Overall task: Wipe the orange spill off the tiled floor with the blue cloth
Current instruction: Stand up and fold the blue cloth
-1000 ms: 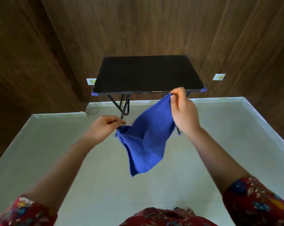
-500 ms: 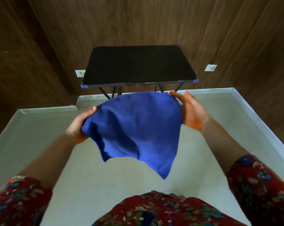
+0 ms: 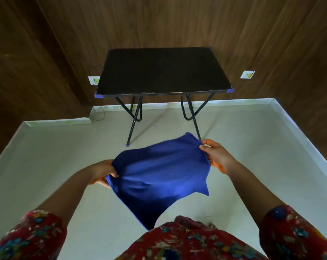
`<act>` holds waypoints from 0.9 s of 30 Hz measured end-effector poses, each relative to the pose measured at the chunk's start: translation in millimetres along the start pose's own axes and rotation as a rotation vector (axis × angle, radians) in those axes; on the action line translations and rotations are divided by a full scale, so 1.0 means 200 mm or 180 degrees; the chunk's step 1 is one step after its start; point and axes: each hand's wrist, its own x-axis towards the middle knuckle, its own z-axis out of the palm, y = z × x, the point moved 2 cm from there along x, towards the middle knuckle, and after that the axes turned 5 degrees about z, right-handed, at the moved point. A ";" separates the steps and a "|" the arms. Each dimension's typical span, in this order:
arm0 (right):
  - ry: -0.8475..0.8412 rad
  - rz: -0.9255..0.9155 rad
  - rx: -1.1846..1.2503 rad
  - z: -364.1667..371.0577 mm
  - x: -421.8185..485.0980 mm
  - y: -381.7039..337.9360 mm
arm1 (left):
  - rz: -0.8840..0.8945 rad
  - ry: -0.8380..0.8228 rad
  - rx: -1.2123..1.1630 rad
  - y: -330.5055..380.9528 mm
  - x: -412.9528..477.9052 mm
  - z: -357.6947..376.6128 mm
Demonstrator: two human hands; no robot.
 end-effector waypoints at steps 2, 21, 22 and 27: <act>0.0399 -0.0291 -0.0256 -0.02 0.02 -0.06 | 0.0123 0.0327 0.0117 0.02 0.04 -0.02; 0.0524 -0.1163 -0.0944 -0.11 -0.05 -0.48 | 0.1963 0.1800 0.0315 0.51 -0.13 -0.23; 0.0474 -0.1125 -0.1215 -0.12 -0.05 -0.49 | 0.1877 0.1441 0.0293 0.53 -0.14 -0.21; 0.0914 -0.1201 -0.3163 -0.10 -0.07 -0.54 | 0.1395 0.0967 0.2165 0.57 -0.16 -0.22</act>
